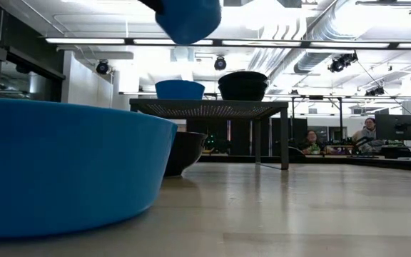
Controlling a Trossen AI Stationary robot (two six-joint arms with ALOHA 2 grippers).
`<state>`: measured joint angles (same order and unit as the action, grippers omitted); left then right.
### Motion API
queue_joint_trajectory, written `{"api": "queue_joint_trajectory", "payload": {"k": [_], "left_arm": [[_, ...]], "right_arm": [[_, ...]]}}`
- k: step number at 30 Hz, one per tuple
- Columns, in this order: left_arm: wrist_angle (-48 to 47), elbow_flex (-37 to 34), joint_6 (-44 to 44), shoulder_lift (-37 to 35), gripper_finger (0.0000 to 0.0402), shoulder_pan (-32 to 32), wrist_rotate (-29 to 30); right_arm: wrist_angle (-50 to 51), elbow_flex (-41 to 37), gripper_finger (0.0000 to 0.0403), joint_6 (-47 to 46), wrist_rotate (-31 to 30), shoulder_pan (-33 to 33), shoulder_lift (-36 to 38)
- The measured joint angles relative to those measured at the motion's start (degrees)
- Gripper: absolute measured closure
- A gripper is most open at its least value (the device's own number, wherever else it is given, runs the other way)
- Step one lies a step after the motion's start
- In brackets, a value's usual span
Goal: Pick & Place Mini bowls
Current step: Stack the blue bowl on top of the other blue bowl on the shelf
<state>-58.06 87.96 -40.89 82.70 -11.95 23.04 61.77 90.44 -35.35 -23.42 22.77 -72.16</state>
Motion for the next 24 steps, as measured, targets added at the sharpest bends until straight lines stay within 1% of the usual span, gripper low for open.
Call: {"api": "queue_joint_trajectory", "payload": {"k": [4, 8, 12, 18, 20, 24], "left_arm": [[-9.3, 3.6, -2.7, 0.0, 0.0401, 4.2, -0.7], [-13.5, 4.7, -6.4, 0.0, 0.0401, 8.5, -2.1], [-14.2, 4.7, -9.9, 0.1, 0.0401, 12.9, -5.9], [-13.5, 4.7, -12.2, 1.2, 0.0401, 19.4, -6.3], [-13.1, 4.7, -14.2, 1.4, 0.0401, 21.5, -7.4], [-12.3, 4.6, -18.1, 4.0, 0.0401, 24.9, -7.8]], "right_arm": [[-2.0, -6.3, 0.029, -3.5, 1.9, 0.8, -0.1], [-8.1, -13.1, 0.029, -6.1, 4.2, 1.0, -0.1], [-16.4, -19.3, 0.029, -8.1, 6.2, 1.0, -0.1], [-29.4, -26.7, 0.029, -8.4, 7.7, 1.0, -0.1], [-32.5, -28.5, 0.029, -8.4, 7.8, 1.0, -0.1], [-36.1, -31.0, 0.029, -9.3, 8.4, 1.0, -0.1]]}}
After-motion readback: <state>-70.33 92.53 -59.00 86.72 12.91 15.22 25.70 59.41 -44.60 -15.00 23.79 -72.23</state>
